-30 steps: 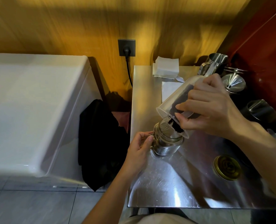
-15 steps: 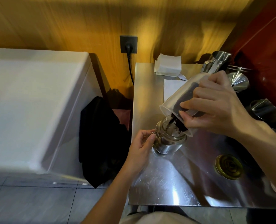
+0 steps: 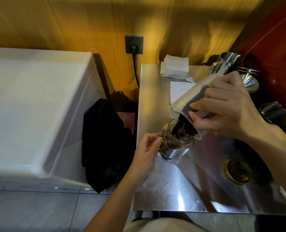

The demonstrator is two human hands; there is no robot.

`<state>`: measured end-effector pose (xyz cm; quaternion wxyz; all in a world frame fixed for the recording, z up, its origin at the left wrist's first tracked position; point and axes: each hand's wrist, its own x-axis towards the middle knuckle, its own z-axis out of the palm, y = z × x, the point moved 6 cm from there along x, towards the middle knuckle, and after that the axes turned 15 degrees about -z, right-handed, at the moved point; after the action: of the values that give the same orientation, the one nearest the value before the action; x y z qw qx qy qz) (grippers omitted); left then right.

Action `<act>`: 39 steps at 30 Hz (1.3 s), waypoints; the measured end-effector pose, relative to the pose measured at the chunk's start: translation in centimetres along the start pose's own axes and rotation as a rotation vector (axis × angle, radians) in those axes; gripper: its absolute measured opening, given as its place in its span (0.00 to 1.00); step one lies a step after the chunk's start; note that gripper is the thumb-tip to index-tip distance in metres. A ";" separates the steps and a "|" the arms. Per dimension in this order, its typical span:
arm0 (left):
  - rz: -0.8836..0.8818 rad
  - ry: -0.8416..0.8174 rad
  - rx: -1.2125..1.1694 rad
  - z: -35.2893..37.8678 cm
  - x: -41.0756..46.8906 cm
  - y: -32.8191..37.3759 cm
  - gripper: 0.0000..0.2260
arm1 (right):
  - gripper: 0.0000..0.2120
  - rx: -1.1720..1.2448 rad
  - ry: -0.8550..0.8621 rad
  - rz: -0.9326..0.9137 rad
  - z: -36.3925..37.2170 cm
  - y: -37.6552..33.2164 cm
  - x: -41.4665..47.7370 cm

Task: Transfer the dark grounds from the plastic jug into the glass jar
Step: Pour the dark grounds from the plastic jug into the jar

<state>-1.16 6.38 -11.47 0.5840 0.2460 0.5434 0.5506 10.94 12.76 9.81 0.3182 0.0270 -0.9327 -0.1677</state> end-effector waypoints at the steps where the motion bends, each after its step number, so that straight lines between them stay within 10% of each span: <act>1: -0.012 0.000 -0.007 0.0 0.1 -0.1 0.07 | 0.11 -0.003 0.003 0.000 0.0 0.0 0.0; 39: 0.003 0.039 0.047 0.7 -0.5 0.0 0.04 | 0.13 0.010 -0.062 -0.023 0.7 0.3 0.5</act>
<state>-0.46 6.18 -11.11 0.5667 0.2496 0.5669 0.5433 10.13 13.14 9.68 0.2868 0.0343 -0.9426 -0.1674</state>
